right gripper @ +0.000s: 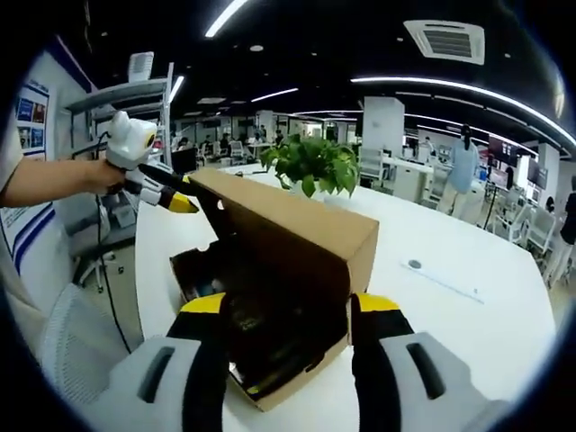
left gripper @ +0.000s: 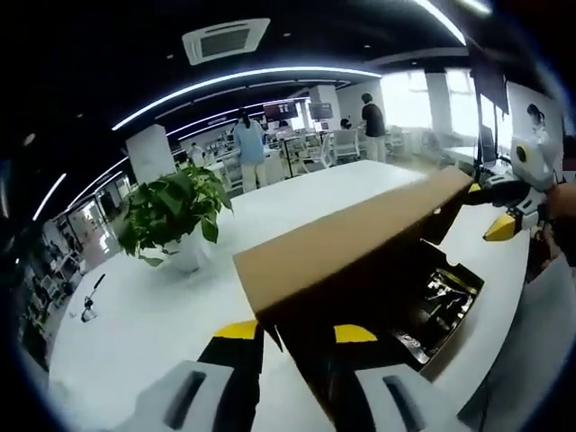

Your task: Operate the shoe box by opening the lid, removing the specified soft item, and placing it in the target area until the item is outside and the box remains undamaged.

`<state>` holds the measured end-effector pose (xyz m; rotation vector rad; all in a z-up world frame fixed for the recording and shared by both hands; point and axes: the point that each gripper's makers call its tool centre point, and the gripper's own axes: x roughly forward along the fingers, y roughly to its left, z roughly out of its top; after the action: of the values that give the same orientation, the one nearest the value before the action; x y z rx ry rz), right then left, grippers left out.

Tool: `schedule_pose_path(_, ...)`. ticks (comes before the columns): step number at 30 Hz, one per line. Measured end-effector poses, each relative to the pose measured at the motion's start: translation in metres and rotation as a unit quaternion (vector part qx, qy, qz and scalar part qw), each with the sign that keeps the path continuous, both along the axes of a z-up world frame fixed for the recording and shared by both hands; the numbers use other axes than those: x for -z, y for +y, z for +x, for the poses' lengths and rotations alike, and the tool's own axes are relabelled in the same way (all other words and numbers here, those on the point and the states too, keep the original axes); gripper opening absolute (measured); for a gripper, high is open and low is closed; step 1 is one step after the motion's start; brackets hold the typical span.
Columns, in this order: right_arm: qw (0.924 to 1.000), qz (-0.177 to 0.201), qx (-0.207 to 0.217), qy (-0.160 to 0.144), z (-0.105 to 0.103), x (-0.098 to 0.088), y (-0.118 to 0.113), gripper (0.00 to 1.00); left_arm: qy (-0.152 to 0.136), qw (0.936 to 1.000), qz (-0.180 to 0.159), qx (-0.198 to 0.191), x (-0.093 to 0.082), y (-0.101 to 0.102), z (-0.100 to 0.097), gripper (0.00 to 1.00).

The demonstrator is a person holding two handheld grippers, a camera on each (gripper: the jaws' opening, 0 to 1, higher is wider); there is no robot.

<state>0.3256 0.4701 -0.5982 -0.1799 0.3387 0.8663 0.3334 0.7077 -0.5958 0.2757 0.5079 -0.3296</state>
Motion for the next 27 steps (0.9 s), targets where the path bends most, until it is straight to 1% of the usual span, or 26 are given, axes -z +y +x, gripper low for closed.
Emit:
schedule_pose_path(9, 1.0, 0.004, 0.006, -0.006, 0.015, -0.006, 0.0, 0.49, -0.009, 0.9997, -0.008, -0.022, -0.007, 0.006, 0.017, 0.19)
schedule_pose_path(11, 0.9999, 0.004, 0.009, -0.006, 0.019, -0.008, -0.001, 0.47, -0.004, 0.9994, -0.012, -0.032, -0.006, 0.009, 0.021, 0.17)
schedule_pose_path(14, 0.9999, 0.004, 0.011, -0.008, 0.022, -0.009, -0.003, 0.44, -0.006, 0.9991, -0.012, -0.04, -0.007, 0.011, 0.027, 0.15)
schedule_pose_path(20, 0.9998, 0.002, 0.015, -0.011, 0.033, -0.011, -0.004, 0.41, -0.009, 0.998, -0.016, -0.06, -0.007, 0.021, 0.039, 0.06)
schedule_pose_path(27, 0.9997, -0.001, 0.022, -0.013, 0.045, -0.013, -0.006, 0.37, -0.007, 0.9977, -0.013, -0.067, -0.005, 0.022, 0.055, 0.04)
